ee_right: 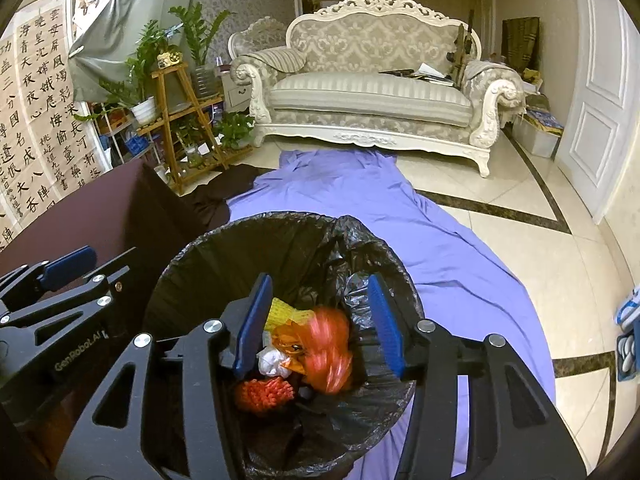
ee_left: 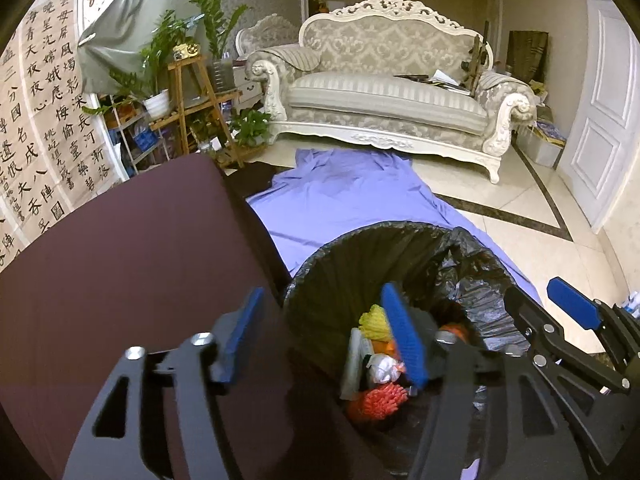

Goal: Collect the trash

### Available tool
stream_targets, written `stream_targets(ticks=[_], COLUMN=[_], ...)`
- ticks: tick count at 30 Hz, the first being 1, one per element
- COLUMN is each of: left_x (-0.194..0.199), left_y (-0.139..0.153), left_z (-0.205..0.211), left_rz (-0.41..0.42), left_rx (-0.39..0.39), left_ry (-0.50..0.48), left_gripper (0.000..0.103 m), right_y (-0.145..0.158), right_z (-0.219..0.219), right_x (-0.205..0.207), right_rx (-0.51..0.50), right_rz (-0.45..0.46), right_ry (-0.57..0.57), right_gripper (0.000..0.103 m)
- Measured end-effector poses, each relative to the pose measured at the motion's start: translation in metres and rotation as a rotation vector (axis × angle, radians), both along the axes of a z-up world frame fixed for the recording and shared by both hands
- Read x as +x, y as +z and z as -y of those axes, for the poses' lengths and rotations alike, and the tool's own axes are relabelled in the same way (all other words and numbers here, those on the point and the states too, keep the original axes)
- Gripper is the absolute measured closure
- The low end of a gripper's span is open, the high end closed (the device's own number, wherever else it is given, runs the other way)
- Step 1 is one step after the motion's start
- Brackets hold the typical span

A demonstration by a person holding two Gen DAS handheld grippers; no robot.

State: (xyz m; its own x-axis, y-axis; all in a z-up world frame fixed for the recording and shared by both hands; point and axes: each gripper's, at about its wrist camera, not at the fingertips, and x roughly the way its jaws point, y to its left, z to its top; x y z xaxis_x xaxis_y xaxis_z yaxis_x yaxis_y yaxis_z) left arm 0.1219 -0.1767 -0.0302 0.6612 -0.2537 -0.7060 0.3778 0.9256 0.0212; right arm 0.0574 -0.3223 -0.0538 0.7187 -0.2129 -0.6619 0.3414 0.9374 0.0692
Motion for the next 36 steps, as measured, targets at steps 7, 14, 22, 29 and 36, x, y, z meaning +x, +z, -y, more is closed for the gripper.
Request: stream_targets(ticks=[7, 14, 22, 29, 36], left_x=[0.0, -0.001, -0.003, -0.013, -0.028], left_y=[0.0, 0.004, 0.01, 0.013, 0.019], left_z=[-0.004, -0.01, -0.021, -0.031, -0.047], left_rz=[0.001, 0.012, 0.029, 0.046, 0.056], left_rx=[-0.002, -0.005, -0.012, 0.005, -0.004], left_ry=[0.012, 0.024, 0.042, 0.059, 0.066], left_gripper=[0.028, 0.023, 0.021, 0.02, 0.019], right_y=[0.001, 0.005, 0.008, 0.01, 0.017], right_z=[0.0, -0.005, -0.012, -0.017, -0.025], right_x=[-0.003, -0.004, -0.005, -0.012, -0.029], right_rx=[-0.02, -0.035, -0.048, -0.048, -0.037], right_rz=[0.004, 0.005, 0.002, 0.005, 0.014], right_ry=[-0.017, -0.032, -0.034, -0.041, -0.052], right_gripper=[0.045, 0.037, 0.028, 0.025, 0.025])
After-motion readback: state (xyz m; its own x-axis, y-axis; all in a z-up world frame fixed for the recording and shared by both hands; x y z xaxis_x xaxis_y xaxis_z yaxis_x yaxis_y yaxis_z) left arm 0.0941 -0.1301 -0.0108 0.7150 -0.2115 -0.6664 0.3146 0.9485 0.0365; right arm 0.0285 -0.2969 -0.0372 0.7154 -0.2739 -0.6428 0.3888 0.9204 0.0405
